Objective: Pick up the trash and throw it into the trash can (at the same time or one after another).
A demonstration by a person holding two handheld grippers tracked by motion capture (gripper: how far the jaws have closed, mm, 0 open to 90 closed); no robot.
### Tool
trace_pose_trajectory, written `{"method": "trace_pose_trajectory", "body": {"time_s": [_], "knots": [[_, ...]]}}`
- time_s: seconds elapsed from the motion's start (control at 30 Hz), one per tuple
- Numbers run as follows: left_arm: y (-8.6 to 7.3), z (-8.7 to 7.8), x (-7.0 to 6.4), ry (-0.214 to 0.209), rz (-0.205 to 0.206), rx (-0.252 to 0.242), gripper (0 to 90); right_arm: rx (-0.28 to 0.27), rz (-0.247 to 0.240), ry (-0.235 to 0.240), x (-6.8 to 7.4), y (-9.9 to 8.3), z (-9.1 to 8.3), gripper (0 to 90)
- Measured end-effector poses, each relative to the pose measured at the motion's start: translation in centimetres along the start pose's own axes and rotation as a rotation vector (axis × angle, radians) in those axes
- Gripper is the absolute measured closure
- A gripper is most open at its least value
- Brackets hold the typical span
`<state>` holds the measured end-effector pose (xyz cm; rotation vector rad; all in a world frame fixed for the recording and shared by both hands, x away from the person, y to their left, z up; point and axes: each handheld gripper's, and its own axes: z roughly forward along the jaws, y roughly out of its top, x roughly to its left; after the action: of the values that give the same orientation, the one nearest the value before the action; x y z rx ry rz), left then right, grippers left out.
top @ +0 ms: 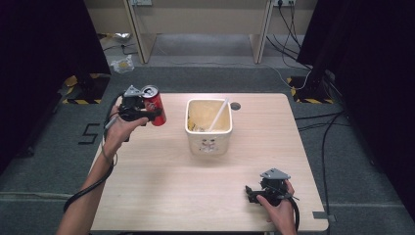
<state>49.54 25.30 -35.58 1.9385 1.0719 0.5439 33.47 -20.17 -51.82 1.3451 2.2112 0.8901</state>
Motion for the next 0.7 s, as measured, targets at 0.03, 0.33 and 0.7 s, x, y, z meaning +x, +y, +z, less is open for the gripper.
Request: {"method": "trace_pose_trajectory", "body": {"time_s": [0.03,0.33,0.7], "knots": [[0.2,-0.2,-0.1,-0.002,0.007,-0.001,34.7,0.000,0.000,0.000,0.0,0.0,0.0,0.3],[1.8,-0.7,-1.2,-0.024,0.039,-0.004,34.7,0.000,0.001,0.000,0.0,0.0,0.0,0.2],[3.3,-1.1,-2.5,-0.066,0.063,-0.021,34.7,0.000,0.000,0.000,0.0,0.0,0.0,0.2]]}}
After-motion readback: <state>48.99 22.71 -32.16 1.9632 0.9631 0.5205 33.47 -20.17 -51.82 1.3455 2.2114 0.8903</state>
